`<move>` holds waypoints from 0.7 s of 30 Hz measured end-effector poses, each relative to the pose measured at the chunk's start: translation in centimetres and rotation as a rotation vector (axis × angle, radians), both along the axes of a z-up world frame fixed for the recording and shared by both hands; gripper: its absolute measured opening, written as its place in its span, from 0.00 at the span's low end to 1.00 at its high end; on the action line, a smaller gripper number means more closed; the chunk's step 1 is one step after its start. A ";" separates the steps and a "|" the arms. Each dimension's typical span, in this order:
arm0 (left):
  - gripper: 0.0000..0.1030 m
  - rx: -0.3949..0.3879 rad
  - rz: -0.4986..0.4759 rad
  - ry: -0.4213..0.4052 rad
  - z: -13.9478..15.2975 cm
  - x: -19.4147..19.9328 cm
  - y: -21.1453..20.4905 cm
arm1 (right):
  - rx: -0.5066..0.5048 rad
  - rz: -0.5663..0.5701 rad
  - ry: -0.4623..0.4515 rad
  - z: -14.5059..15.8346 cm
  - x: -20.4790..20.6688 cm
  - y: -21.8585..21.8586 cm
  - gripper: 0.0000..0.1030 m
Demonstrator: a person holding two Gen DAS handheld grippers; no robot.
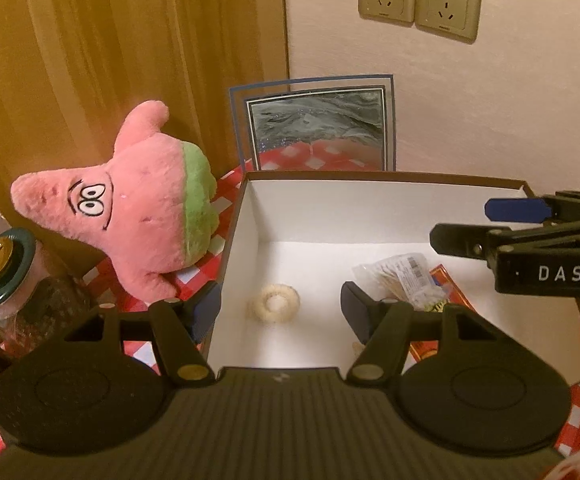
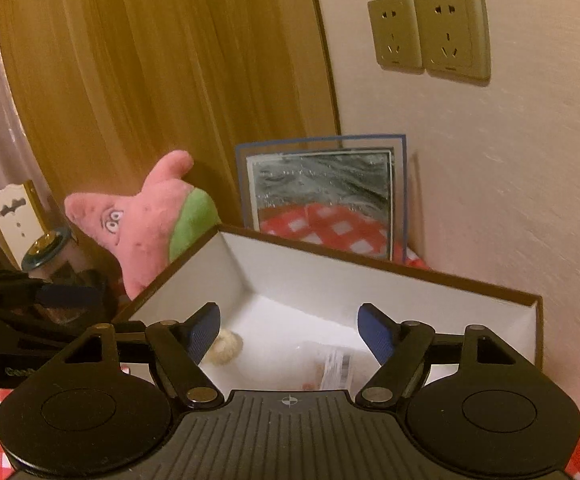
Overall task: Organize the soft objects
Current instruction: 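Move both open tools back from the box to the pile of soft items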
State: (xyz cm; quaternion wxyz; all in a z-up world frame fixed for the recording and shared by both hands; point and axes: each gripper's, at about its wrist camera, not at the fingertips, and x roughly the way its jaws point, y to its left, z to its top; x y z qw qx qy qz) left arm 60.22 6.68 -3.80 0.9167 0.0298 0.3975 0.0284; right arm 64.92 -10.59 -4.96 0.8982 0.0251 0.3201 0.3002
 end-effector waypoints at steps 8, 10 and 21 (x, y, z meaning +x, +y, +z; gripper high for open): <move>0.63 -0.037 0.003 0.005 0.8 -4.3 -0.1 | -0.033 -0.007 0.073 -0.8 -3.2 -2.1 0.74; 0.63 -0.044 0.005 0.006 0.9 -5.7 -0.2 | -0.032 -0.003 0.084 -0.8 -4.4 -2.8 0.74; 0.63 -0.081 0.104 -0.006 2.0 -14.5 1.0 | -0.007 -0.034 0.104 0.1 -11.2 -6.3 0.74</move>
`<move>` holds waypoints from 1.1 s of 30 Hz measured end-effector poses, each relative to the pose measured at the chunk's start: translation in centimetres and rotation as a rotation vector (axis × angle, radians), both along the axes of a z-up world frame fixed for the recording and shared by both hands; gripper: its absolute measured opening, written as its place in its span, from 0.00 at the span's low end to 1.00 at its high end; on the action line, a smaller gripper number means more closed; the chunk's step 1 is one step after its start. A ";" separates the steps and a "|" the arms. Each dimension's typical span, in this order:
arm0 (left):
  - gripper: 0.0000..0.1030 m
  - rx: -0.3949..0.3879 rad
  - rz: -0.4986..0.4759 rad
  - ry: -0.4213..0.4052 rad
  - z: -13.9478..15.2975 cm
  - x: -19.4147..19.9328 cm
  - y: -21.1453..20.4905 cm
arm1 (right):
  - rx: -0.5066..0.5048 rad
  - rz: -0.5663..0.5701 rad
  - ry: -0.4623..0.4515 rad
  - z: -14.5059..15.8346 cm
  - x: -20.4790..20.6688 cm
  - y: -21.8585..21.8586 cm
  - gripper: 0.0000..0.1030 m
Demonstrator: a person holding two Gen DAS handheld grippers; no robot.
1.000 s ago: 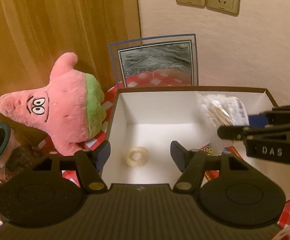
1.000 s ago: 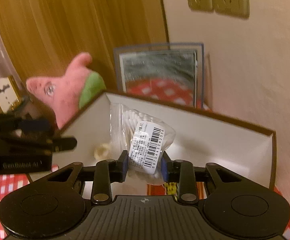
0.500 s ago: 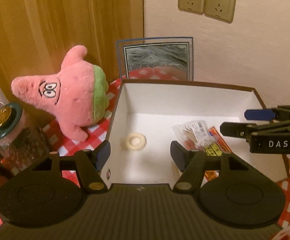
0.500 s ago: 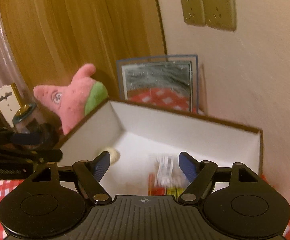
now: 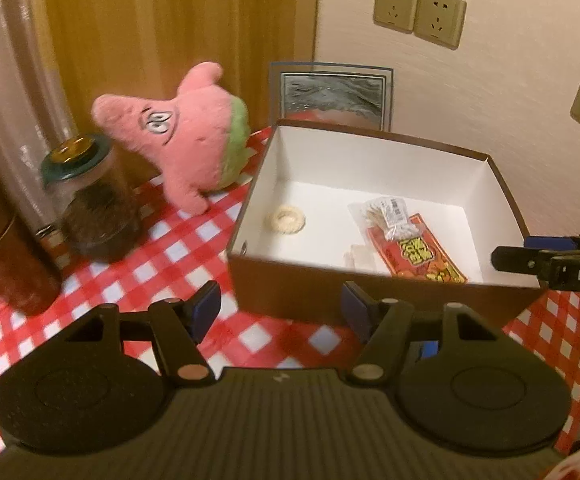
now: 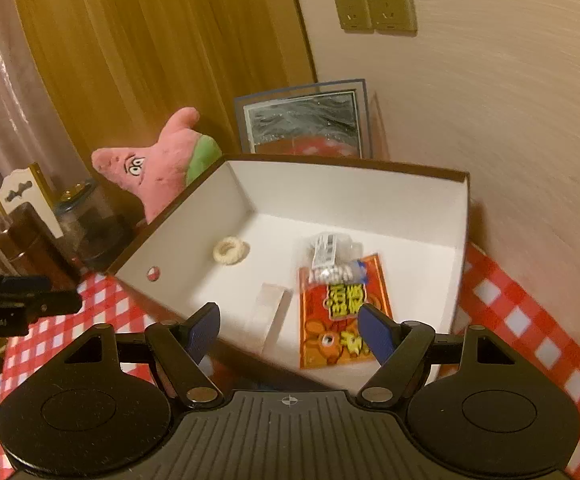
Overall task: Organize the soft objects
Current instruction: 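Move both open tools back from the box to the pile of soft items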
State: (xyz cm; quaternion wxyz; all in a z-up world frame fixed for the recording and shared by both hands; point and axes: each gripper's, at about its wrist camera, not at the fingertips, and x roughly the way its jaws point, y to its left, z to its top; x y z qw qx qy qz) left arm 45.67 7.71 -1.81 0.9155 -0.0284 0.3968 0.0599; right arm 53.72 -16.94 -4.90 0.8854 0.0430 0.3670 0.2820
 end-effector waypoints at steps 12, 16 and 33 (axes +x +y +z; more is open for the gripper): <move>0.63 -0.030 0.107 0.011 0.4 -9.0 1.2 | -0.020 0.031 0.023 -0.1 -6.7 -1.5 0.74; 0.63 -0.032 0.123 0.032 -0.1 -11.2 1.1 | -0.036 0.045 0.048 -0.8 -8.9 -1.6 0.74; 0.63 -0.030 0.116 0.081 -1.8 -17.1 -0.4 | -0.045 0.086 0.139 -3.2 -16.6 -0.1 0.74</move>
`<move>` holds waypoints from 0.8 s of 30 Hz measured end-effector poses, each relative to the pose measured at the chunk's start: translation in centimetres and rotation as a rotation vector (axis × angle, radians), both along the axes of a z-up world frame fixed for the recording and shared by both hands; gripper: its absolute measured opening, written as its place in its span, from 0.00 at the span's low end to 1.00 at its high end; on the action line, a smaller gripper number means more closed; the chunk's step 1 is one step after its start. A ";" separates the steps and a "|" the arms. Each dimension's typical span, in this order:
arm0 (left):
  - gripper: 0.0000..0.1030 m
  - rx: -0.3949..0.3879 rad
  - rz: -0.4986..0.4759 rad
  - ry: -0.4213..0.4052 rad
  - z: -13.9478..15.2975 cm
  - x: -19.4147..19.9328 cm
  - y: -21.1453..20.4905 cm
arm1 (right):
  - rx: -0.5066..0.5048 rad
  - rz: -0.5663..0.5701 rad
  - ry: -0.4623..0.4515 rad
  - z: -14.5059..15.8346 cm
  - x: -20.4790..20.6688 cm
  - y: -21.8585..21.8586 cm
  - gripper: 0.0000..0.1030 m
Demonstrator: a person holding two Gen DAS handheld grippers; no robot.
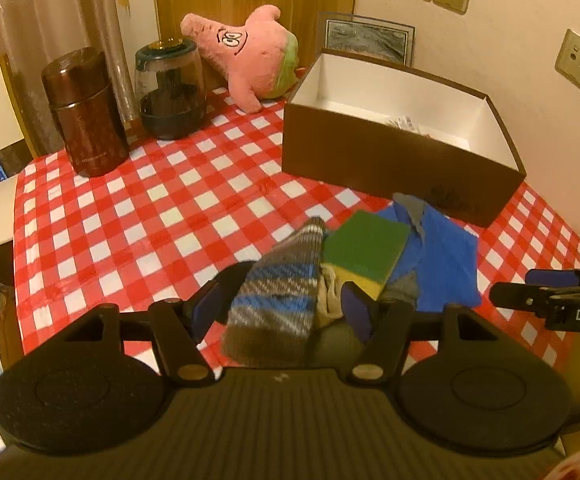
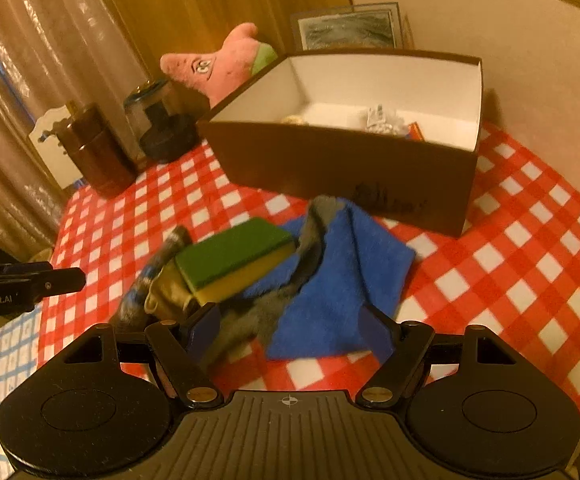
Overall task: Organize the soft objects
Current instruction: 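Move both open tools back from the box to the pile of soft items, then close the left gripper on the striped knit sock while the right tool reaches the blue towel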
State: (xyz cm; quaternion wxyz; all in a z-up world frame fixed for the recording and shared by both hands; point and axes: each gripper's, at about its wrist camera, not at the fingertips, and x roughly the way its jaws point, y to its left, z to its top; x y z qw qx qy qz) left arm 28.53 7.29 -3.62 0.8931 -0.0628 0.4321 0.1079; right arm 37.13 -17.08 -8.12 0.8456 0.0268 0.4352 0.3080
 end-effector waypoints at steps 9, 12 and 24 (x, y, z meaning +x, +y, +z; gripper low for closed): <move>0.63 -0.015 0.001 0.036 -1.2 -1.7 -0.2 | -0.026 0.015 0.025 -1.2 -1.8 0.8 0.74; 0.63 -0.017 0.001 0.046 -1.7 -2.0 -0.2 | -0.030 0.015 0.027 -1.4 -2.1 1.0 0.74; 0.63 0.018 -0.033 0.078 -3.8 -1.0 -0.2 | -0.055 0.032 0.057 -2.8 -1.8 2.4 0.74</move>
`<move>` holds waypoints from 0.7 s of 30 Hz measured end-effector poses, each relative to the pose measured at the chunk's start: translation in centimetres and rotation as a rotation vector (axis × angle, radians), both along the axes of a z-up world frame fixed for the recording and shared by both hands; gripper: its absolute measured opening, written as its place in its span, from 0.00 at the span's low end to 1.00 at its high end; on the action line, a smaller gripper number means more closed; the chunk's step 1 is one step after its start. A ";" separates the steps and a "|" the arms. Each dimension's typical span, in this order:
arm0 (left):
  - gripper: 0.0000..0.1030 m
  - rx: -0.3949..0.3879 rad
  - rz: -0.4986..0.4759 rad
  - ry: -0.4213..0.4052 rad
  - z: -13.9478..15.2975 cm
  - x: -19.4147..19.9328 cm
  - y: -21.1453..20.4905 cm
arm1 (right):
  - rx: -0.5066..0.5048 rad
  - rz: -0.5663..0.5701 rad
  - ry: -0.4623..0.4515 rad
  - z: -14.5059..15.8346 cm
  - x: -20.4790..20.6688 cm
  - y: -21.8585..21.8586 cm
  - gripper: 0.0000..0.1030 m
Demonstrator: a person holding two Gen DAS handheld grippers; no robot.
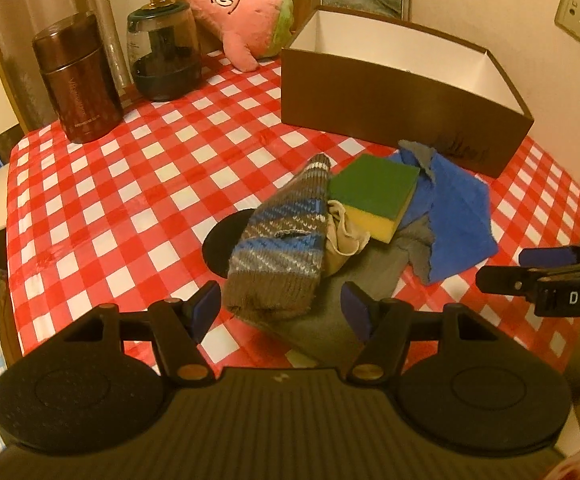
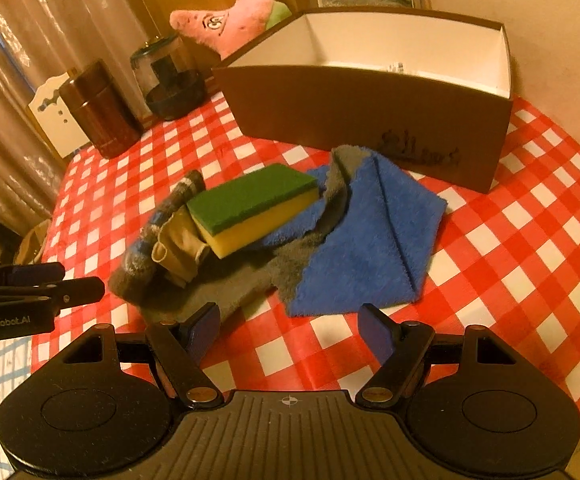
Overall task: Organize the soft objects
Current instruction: 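Close the left gripper on the striped knit sock while the right tool reaches the blue towel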
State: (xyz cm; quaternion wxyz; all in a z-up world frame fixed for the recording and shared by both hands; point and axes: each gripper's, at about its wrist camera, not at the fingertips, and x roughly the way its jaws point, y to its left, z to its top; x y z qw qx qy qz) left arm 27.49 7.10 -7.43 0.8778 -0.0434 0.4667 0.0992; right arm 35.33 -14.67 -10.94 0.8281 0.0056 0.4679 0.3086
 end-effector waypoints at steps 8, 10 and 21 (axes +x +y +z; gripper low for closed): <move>0.63 0.051 -0.047 0.040 -2.4 2.0 -0.2 | -0.022 -0.018 0.026 -1.1 0.9 -0.1 0.73; 0.62 0.060 -0.057 0.049 -2.9 2.5 -0.2 | -0.028 -0.029 0.032 -1.3 1.2 -0.2 0.74; 0.56 0.101 -0.121 0.050 -4.9 4.8 -0.2 | -0.054 -0.068 0.055 -2.6 2.8 -0.7 0.74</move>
